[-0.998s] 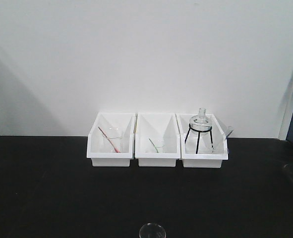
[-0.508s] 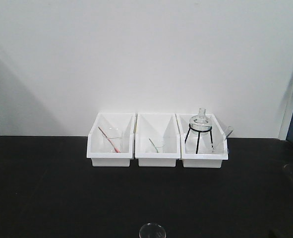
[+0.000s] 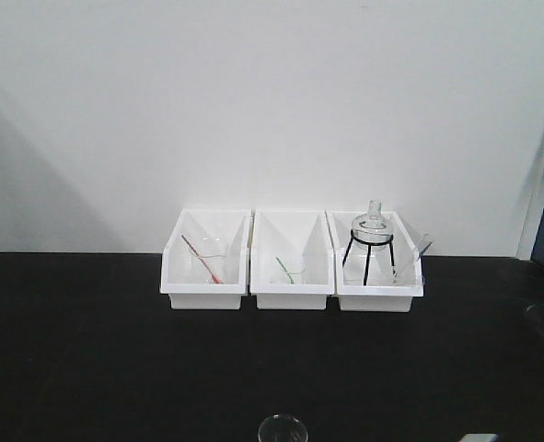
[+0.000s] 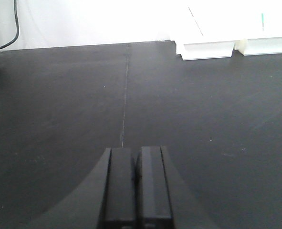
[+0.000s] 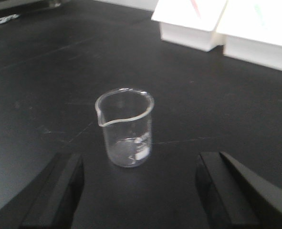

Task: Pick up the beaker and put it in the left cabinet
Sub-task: 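Close the right gripper on the beaker rim and lift it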

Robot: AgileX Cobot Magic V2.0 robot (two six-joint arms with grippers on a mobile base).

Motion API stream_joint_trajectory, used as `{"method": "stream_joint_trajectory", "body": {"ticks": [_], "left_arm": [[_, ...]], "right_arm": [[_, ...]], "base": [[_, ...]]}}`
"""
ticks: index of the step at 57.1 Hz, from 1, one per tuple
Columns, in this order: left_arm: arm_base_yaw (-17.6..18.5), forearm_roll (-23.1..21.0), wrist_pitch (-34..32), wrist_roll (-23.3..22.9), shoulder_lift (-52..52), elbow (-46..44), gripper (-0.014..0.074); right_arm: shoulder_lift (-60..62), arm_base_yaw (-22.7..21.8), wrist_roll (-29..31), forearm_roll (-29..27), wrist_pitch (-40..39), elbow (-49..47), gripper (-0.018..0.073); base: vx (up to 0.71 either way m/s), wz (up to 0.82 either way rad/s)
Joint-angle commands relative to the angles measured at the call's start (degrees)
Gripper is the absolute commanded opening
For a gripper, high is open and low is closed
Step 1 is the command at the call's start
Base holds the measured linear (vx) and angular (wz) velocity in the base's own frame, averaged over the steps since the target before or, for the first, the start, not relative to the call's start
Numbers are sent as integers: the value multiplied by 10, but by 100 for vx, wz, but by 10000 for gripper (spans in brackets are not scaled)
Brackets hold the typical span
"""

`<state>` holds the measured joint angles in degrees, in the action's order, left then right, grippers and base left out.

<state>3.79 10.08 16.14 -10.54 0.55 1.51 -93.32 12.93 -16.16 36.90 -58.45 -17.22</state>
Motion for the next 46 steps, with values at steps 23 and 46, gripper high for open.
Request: {"method": "stream_joint_trajectory", "body": {"ticks": [23, 46], "left_arm": [[4, -1, -48, -2, 11, -5, 4], [4, -1, -48, -2, 11, -5, 4]], "right_arm": [[-147, 142, 98, -176, -52, -120, 569], [-226, 145, 95, -184, -36, -230, 569]], "base": [[0, 0], [0, 0]]}}
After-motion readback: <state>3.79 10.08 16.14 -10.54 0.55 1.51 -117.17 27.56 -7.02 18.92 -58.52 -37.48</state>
